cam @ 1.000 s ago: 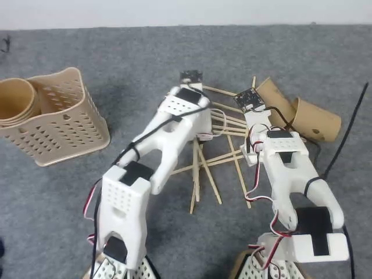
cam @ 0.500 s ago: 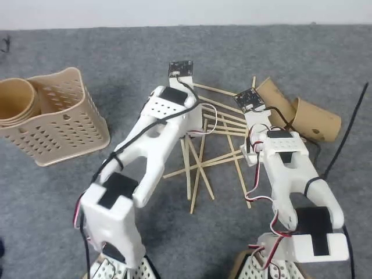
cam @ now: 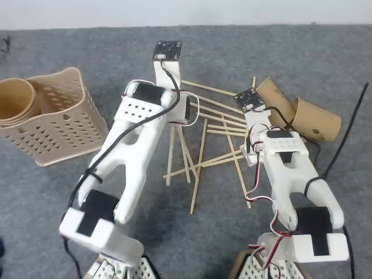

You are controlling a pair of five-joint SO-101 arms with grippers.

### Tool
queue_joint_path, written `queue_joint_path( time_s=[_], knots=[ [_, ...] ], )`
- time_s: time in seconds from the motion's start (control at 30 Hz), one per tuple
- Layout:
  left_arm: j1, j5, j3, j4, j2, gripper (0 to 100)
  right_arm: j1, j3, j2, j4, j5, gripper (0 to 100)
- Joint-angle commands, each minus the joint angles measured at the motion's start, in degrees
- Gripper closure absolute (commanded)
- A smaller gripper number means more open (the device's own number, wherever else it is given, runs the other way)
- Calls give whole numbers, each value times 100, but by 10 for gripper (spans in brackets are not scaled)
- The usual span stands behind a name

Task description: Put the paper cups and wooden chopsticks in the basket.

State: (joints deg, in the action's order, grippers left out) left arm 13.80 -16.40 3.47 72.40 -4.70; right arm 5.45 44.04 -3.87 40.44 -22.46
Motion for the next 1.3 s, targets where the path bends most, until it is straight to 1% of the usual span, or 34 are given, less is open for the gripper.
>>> queue_joint_path(
  time_s=[0.0, 0.13, 0.3, 0.43, 0.7, 0.87, 1.13, 1.27],
  knots=[
    [-62, 642, -585, 141, 563, 988, 127, 18, 22, -66, -70, 942],
    [-9, 1204, -892, 343, 818, 988, 127, 18, 22, -66, -70, 942],
    [62, 1635, -919, 325, 1081, 988, 127, 18, 22, -66, -70, 942],
    [9, 1688, -1042, 308, 1442, 988, 127, 18, 22, -66, -70, 942],
    [-545, 1662, -1912, 343, 2470, 988, 127, 18, 22, -66, -70, 941],
    [-1143, 1662, -1947, 132, 2787, 988, 127, 18, 22, -57, -70, 941],
    [-2374, 1670, -1956, -730, 3174, 988, 127, 18, 22, -57, -70, 942],
    [-2927, 1662, -1912, -1187, 3121, 988, 127, 18, 22, -57, -70, 942]
  ],
)
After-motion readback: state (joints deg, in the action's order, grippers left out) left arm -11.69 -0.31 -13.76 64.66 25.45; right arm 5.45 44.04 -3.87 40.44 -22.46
